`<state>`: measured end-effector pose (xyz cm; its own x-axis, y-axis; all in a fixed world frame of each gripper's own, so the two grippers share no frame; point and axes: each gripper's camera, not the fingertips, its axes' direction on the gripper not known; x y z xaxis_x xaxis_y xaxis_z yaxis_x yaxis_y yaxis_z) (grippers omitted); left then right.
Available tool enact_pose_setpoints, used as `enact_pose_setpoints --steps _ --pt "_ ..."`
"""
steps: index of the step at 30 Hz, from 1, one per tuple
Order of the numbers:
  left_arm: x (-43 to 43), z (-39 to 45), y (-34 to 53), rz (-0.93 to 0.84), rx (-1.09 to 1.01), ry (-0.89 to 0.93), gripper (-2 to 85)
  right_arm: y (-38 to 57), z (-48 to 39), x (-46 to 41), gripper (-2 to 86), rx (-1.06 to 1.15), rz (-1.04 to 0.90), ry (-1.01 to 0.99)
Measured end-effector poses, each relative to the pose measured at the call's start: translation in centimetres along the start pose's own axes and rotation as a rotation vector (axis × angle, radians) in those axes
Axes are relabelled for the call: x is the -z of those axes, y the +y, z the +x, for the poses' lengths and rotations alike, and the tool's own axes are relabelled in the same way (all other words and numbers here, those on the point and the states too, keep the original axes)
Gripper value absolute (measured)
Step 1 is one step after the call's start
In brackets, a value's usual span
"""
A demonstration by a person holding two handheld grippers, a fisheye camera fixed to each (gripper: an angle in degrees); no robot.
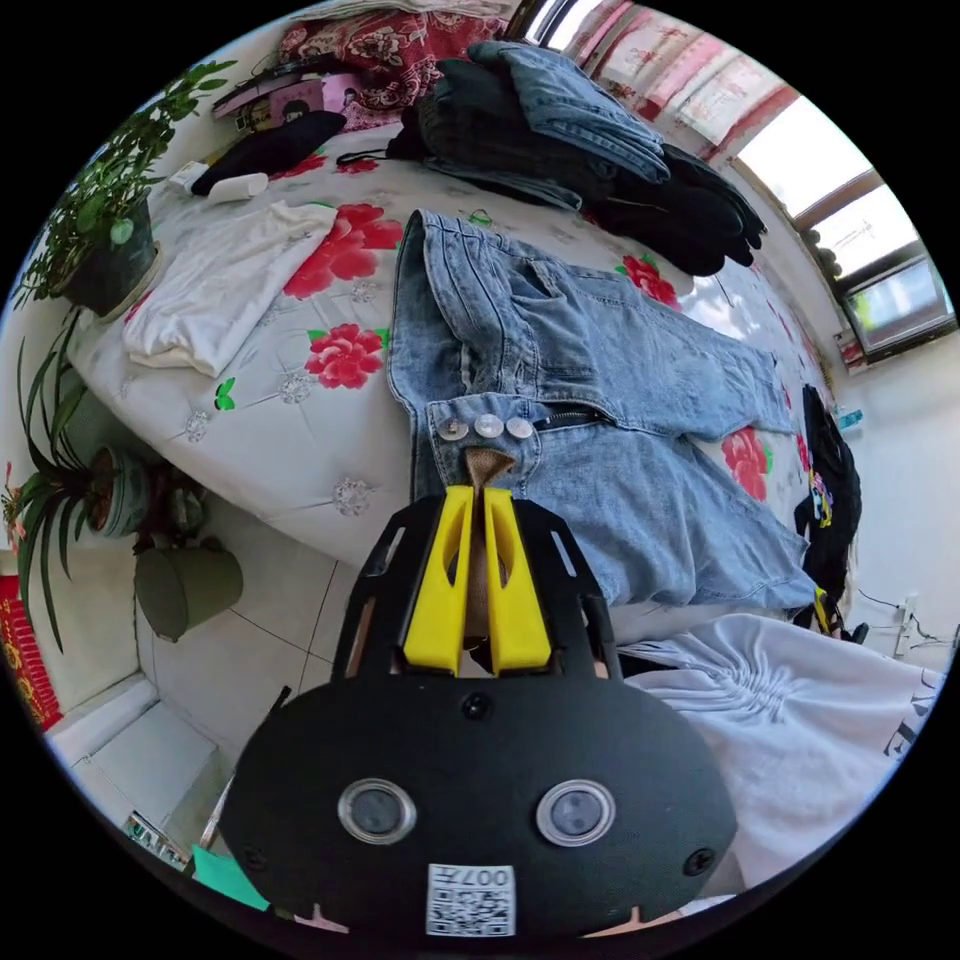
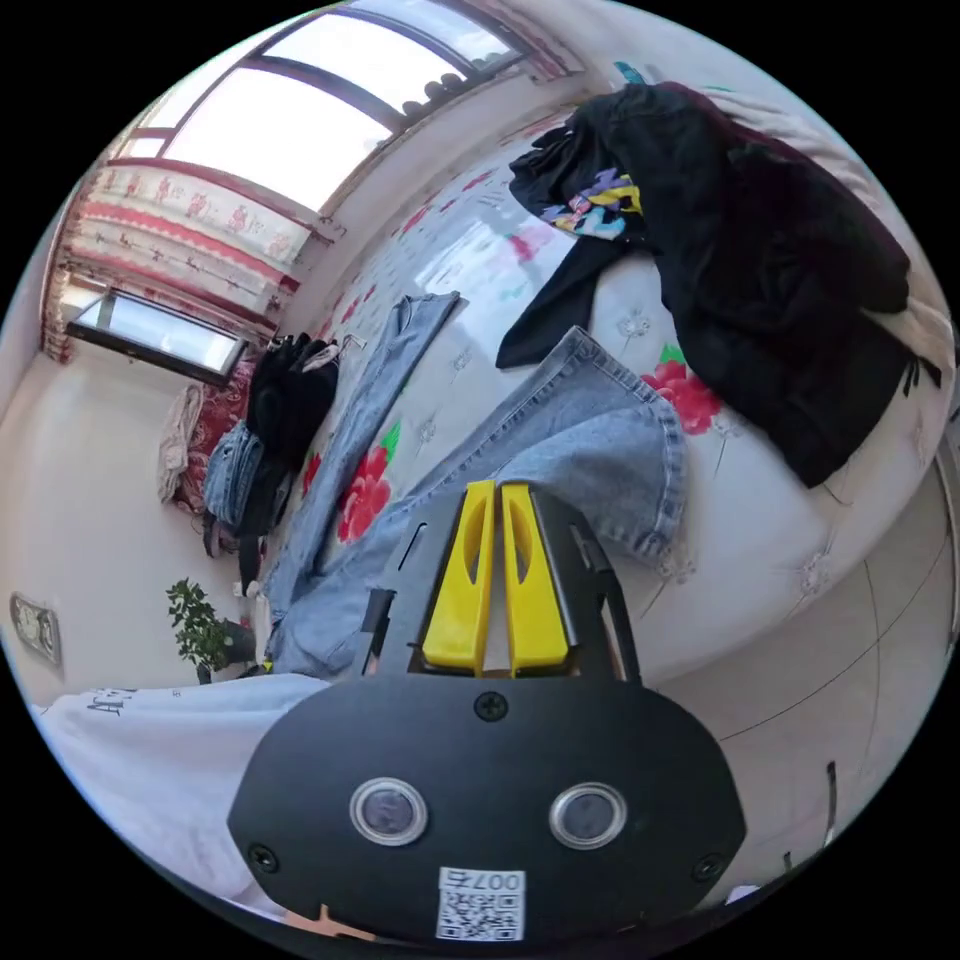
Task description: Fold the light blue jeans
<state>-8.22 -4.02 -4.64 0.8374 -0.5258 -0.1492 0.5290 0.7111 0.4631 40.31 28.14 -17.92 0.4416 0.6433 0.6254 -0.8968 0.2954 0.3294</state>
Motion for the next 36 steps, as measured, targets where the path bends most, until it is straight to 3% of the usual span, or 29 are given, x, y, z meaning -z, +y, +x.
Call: enact_pose_setpoints --steps 5,12,16,19,21,25,30,34,36 --pt "3.9 1.7 0.2 0.031 -0.152 -0.002 -0.6 -0.9 -3.5 4.4 -0.2 0.110 0.095 -0.092" --pt "5.2 1.0 3.0 0.071 -0.121 0.067 0.5 -0.4 -11.4 12.1 -0.1 0.343 0.256 -0.183" --pt "1.7 -0.3 4.0 0.037 -0.019 0.064 4.2 -0.6 -15.7 10.7 0.4 0.565 0.272 0.081" --pt "-0.1 -1.2 5.6 0.018 0.028 0.089 6.5 -2.8 -11.0 4.6 1.7 0.409 0.095 0.274" --pt "0.8 -2.4 7.8 0.065 0.044 0.094 6.6 -3.3 -6.6 2.5 2.8 0.249 -0.023 0.247" --pt "2.4 -5.0 11.8 0.121 0.100 0.128 7.1 -0.9 0.8 3.2 5.5 0.040 0.076 0.074" --pt "-0.4 -5.1 14.6 0.077 0.136 0.224 9.4 -1.5 5.8 3.6 8.1 -0.102 0.135 0.066" --pt "-3.5 -2.7 13.3 0.002 0.113 0.109 8.4 -3.4 9.4 1.6 7.7 -0.228 0.119 0.021" --pt "-5.9 -0.9 11.2 -0.120 0.054 0.040 4.1 -4.2 10.6 0.4 5.9 -0.272 0.109 -0.007"
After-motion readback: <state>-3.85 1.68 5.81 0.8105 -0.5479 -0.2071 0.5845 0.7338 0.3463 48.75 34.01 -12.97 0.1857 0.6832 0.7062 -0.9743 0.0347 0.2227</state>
